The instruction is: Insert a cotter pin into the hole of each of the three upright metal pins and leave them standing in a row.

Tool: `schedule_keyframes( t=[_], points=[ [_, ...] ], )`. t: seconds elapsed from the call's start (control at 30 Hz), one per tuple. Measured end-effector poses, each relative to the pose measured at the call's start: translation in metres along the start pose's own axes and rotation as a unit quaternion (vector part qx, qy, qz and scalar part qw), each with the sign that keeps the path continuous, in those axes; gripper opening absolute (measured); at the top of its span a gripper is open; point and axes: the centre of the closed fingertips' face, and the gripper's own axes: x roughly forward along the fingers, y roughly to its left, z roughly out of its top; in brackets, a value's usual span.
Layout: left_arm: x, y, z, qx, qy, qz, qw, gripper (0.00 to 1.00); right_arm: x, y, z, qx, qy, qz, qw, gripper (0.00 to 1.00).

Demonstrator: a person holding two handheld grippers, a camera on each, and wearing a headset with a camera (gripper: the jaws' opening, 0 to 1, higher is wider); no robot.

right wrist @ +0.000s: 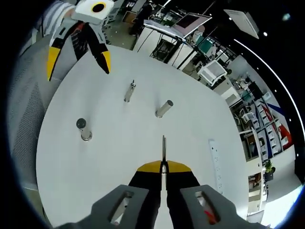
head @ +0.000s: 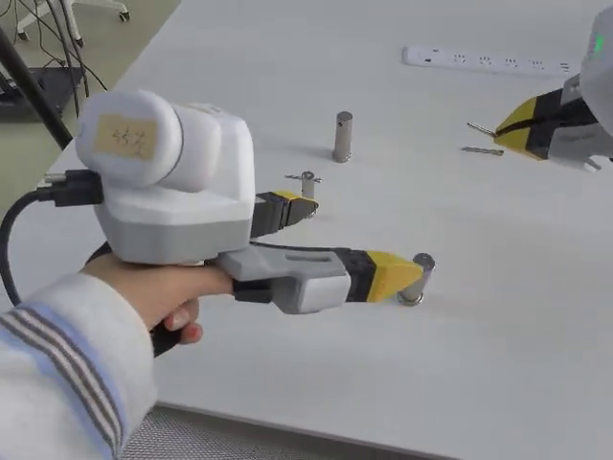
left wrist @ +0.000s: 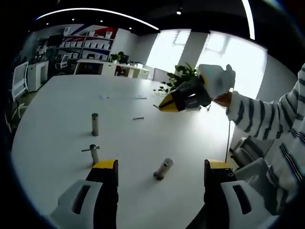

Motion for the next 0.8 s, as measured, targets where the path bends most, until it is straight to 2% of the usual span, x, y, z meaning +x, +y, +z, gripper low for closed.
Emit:
schedule_keyframes(
  t=[0.13, 0.23, 0.4, 0.57, 0.8],
  points=[
    [0.006, -0.002, 0.006, 0.000, -0.002, -0.007, 1.0000, 0.68, -0.007, 0.014, 0.008, 0.002, -0.013, -0.001, 0.9999, 0.00],
    [0.012, -0.006, 0.012, -0.009, -0.007, -0.020, 0.9997, 0.66, -0.016, 0.024, 0.019, -0.011, -0.020, -0.009, 0.9997, 0.00],
    [0.018, -0.009, 0.017, -0.020, -0.012, -0.030, 0.9993, 0.62, -0.027, 0.036, 0.036, -0.001, -0.044, -0.025, 0.9987, 0.00],
    [0.023, -0.010, 0.018, -0.021, -0.011, -0.037, 0.9990, 0.55, -0.030, 0.055, 0.048, -0.005, -0.059, -0.026, 0.9979, 0.00],
    [0.028, -0.017, 0.019, -0.022, -0.010, -0.049, 0.9985, 0.46, -0.027, 0.074, 0.050, -0.002, -0.067, -0.020, 0.9976, 0.00]
  ],
)
